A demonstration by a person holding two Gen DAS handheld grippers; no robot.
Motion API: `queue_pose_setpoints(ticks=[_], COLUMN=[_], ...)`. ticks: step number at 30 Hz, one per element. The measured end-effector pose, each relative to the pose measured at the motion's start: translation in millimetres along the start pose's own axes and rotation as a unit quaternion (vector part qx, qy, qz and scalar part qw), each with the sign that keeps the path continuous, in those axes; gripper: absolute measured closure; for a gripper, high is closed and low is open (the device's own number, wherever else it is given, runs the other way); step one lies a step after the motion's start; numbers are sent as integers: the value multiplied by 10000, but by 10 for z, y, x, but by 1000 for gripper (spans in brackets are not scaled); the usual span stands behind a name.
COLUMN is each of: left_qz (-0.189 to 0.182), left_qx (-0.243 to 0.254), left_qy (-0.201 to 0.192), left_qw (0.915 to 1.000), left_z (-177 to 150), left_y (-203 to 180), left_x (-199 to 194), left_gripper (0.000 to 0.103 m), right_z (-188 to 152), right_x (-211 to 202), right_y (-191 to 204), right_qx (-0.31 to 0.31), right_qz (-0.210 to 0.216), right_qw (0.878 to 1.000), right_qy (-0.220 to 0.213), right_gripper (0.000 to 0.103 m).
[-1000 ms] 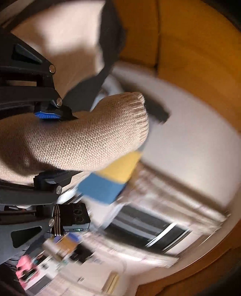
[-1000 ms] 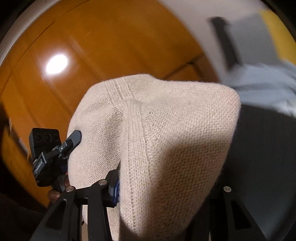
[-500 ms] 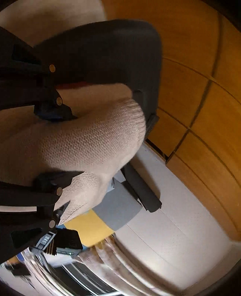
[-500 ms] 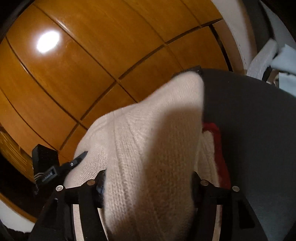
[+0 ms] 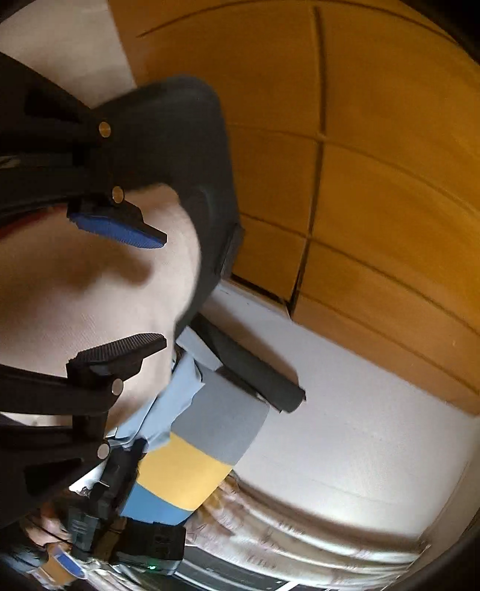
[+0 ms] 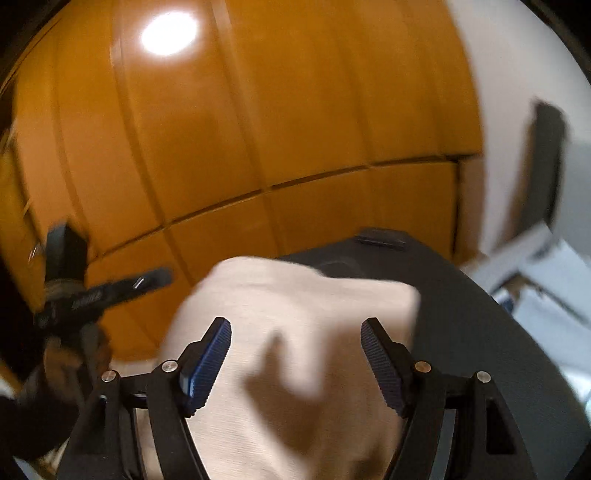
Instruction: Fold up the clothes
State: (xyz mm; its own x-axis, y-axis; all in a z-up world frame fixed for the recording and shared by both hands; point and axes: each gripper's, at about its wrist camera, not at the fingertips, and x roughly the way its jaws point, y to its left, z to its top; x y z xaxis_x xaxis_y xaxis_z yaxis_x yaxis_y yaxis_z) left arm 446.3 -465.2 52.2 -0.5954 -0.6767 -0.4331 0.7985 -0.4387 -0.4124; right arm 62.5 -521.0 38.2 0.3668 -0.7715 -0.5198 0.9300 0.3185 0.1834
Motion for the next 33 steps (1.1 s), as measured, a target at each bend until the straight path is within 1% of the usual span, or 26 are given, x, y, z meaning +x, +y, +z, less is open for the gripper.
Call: queue_pose_setpoints(ticks=[1, 3, 4, 5, 6, 7, 9, 11, 13, 15, 18, 20, 21, 22, 24, 25, 27, 29, 31, 33], left_qz=[-69, -15, 29, 33, 19, 6, -53, -33, 17, 66, 181, 256, 294, 255, 109, 12, -70, -296, -520, -639], left_qx=[108, 407, 563, 662, 736, 811, 880, 868, 813, 762, 744, 732, 726, 731, 751, 807, 1044, 1262, 1602, 2021], left_qy=[49, 586, 892, 965, 937, 910, 862, 819, 770, 686, 462, 313, 238, 215, 214, 279, 485, 695, 891, 1030], left_qw=[9999, 9975, 9944, 9931, 9929, 9925, 9924, 9928, 9937, 9947, 9960, 9965, 9966, 9968, 9969, 9963, 9933, 9891, 9817, 9718], left_z=[24, -91, -162, -220, -273, -326, -392, -391, -384, -376, -367, -362, -359, -391, -484, -550, -739, -952, -1206, -1480], left_y=[-76, -218, -288, -314, -320, -327, -329, -325, -329, -352, -450, -515, -548, -604, -738, -824, -1070, -1354, -1672, -1990], left_x=[73, 354, 507, 552, 552, 553, 552, 607, 592, 525, 300, 150, 75, 11, -109, -142, -177, -195, -193, -205], left_gripper=[54, 54, 56, 58, 58, 58, 60, 60, 60, 60, 55, 53, 48, 45, 32, 29, 28, 28, 28, 28], right_z=[-37, -253, -380, -527, -648, -749, -868, -865, -836, -816, -982, -989, -1024, -1093, -1252, -1405, -1695, -1980, -2270, -2525], right_x=[133, 273, 318, 344, 342, 321, 258, 316, 408, 387, -16, -306, -452, -601, -882, -1018, -1212, -1454, -1715, -1981], right_y=[42, 157, 170, 122, 65, 4, -136, -156, -144, -124, 72, 188, 227, 256, 311, 336, 392, 445, 497, 552], right_qx=[-89, -91, -37, 42, 194, 400, 532, 546, 549, 606, 559, 651, 764, 912, 1227, 1464, 1819, 2116, 2410, 2659], right_qz=[-7, -286, -428, -559, -558, -461, -383, -381, -391, -469, -721, -802, -821, -833, -836, -817, -918, -1177, -1467, -1773], right_qw=[9997, 9971, 9956, 9945, 9947, 9956, 9964, 9967, 9968, 9962, 9951, 9946, 9937, 9923, 9884, 9851, 9784, 9698, 9591, 9474], right_qy=[217, 700, 831, 888, 841, 716, 534, 468, 428, 412, 389, 139, 4, -115, -328, -372, -352, -296, -234, -190], right_gripper=[29, 29, 29, 29, 29, 29, 29, 29, 28, 28, 28, 26, 21, 14, 10, 8, 6, 3, 0, 0])
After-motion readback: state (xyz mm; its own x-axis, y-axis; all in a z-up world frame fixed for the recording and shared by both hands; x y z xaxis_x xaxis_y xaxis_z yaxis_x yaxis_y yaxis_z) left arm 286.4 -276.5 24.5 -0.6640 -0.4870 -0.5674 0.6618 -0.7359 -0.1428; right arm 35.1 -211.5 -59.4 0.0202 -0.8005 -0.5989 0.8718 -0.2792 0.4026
